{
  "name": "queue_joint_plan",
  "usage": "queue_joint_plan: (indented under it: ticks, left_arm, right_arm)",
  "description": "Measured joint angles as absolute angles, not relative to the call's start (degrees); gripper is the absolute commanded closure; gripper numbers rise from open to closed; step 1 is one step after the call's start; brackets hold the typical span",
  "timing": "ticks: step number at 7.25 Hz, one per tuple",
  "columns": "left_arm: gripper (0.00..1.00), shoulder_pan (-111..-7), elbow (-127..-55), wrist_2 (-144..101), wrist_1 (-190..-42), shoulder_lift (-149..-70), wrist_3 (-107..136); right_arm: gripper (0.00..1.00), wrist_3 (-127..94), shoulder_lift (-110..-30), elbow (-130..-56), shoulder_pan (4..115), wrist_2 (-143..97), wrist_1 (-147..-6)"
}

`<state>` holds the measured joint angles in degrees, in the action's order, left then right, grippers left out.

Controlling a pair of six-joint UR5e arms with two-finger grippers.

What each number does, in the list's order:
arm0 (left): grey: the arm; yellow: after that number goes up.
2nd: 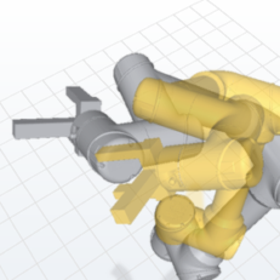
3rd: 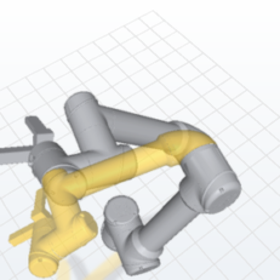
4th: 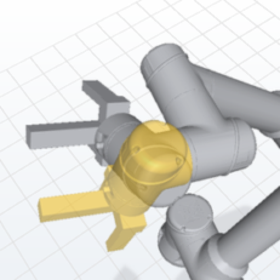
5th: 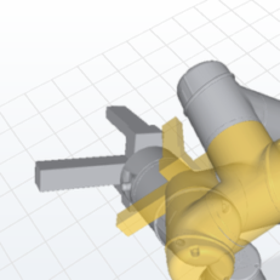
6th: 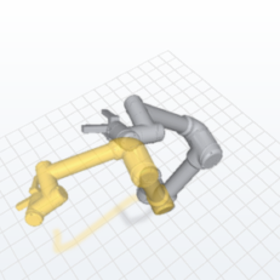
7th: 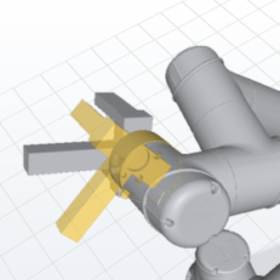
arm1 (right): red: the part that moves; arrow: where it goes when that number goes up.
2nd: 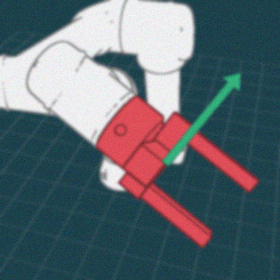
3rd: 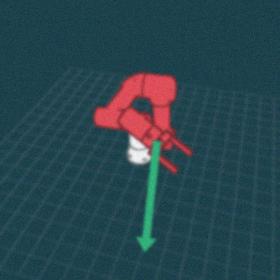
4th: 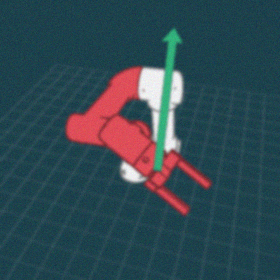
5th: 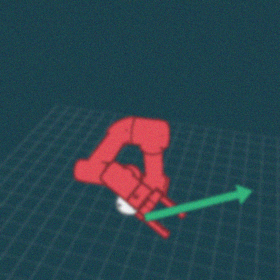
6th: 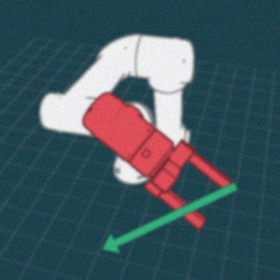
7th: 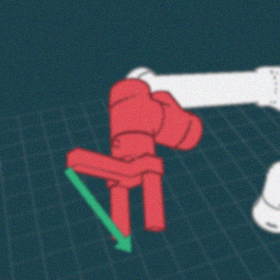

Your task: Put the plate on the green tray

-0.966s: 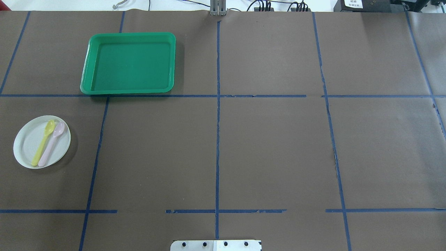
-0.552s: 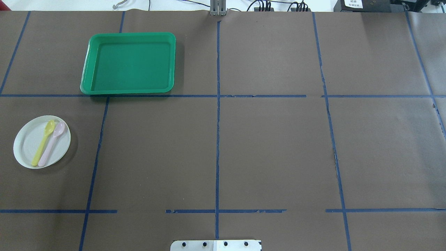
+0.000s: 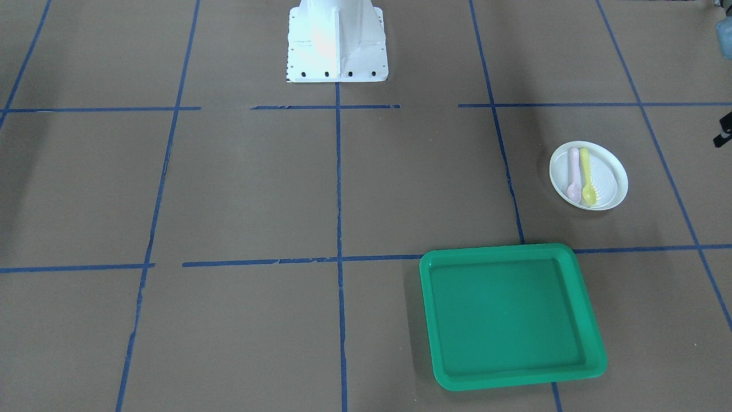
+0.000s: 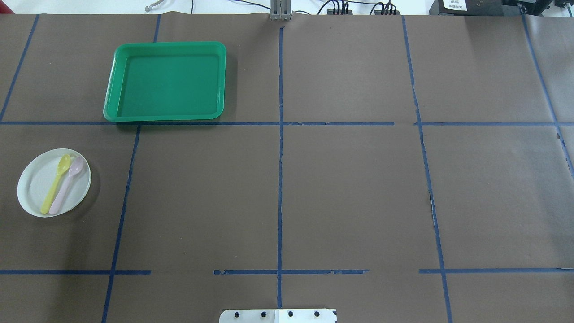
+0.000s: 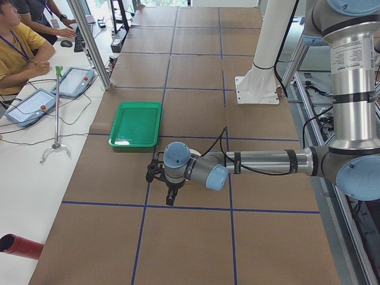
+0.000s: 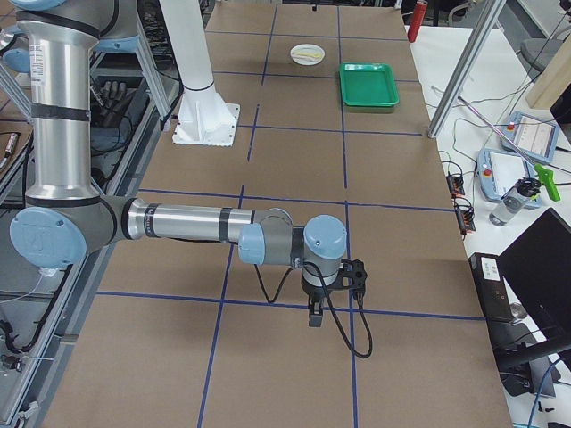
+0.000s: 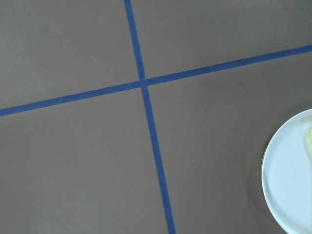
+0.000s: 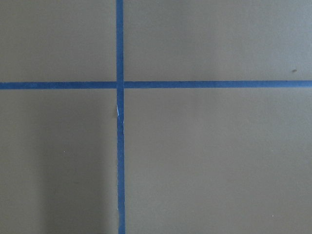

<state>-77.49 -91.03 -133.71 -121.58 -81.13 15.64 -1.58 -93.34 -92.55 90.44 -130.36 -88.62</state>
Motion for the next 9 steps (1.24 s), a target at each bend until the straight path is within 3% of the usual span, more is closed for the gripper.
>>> queue_joint_plan:
  ticks: [2, 4, 5, 6, 7, 9]
  left_arm:
    - [0.0, -67.4, -85.1, -127.7, -138.7, -81.4, 34.4]
    - [0.01, -59.7, -84.1, -124.8, -142.3, -82.3, 43.7]
    - [0.21, -57.7, -84.0, -124.0, -142.7, -82.9, 45.6]
    - [0.68, -56.6, -84.0, -123.7, -142.8, -83.1, 46.4]
    - [1.0, -55.8, -84.0, -123.7, -142.8, -83.2, 46.7]
    - [1.0, -55.5, -84.6, -125.1, -142.8, -83.2, 46.9]
  right_arm:
    - [0.0, -1.6, -93.3, -92.5, 90.4, -130.4, -88.6]
    - [0.0, -1.6, -93.3, -92.5, 90.4, -130.4, -88.6]
    - [0.0, -1.6, -93.3, -92.5, 90.4, -130.4, -88.6]
    - [0.0, -1.6, -93.3, -92.5, 90.4, -130.4, -88.6]
    - [0.0, -1.6, -93.3, -92.5, 90.4, -130.4, -88.6]
    - [0.0, -1.6, -93.3, -92.5, 90.4, -130.4, -88.6]
